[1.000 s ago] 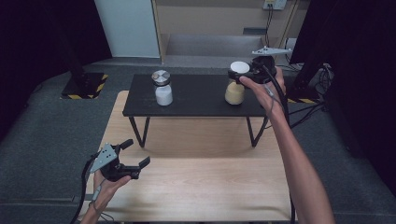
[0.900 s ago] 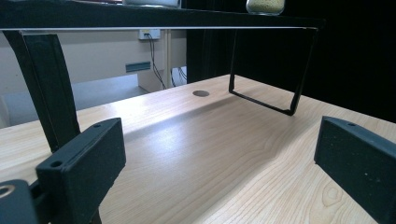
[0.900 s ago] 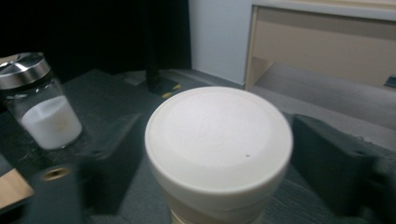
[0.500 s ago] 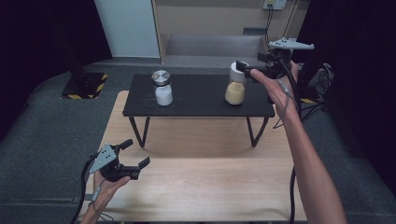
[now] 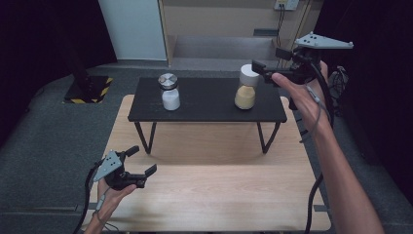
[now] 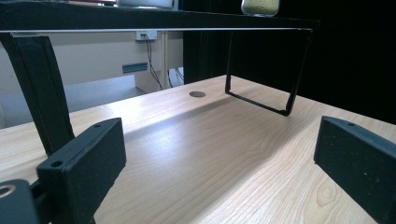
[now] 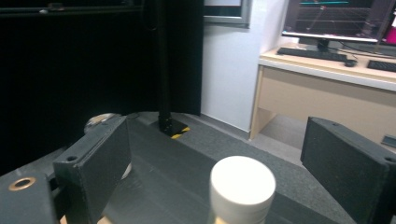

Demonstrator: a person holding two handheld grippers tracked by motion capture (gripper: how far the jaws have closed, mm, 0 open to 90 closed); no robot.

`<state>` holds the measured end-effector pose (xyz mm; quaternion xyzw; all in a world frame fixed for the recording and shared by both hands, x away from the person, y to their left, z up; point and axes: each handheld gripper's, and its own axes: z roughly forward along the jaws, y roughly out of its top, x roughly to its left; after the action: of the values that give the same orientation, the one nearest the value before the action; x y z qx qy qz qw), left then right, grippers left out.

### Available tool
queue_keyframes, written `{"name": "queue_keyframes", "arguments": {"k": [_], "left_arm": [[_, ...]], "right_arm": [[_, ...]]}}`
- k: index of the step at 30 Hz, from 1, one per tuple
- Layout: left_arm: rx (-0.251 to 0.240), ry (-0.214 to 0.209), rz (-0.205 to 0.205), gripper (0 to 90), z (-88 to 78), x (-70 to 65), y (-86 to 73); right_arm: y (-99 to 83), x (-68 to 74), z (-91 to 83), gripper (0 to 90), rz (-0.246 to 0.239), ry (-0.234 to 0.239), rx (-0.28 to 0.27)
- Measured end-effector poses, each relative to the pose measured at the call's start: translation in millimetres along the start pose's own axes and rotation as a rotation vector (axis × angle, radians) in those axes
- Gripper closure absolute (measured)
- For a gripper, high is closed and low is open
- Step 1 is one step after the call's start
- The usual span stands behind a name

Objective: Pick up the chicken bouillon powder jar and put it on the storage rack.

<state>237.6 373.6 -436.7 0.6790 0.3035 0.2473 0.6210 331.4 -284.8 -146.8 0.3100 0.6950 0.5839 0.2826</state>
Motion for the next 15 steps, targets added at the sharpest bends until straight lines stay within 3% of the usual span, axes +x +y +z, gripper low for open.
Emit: {"name": "queue_keyframes", "arguments": {"k": [10, 15], "left_arm": [[-0.002, -0.004, 0.001, 0.9, 0.3, -2.5, 0.4], [0.003, -0.009, 0.0, 0.9, 1.5, -3.0, 0.9]], "right_arm": [[-28.6, 5.2, -30.4, 8.4, -0.055, 0.098, -0.027], [-50.4, 6.8, -42.3, 8.6, -0.041, 0.129, -0.044]]}}
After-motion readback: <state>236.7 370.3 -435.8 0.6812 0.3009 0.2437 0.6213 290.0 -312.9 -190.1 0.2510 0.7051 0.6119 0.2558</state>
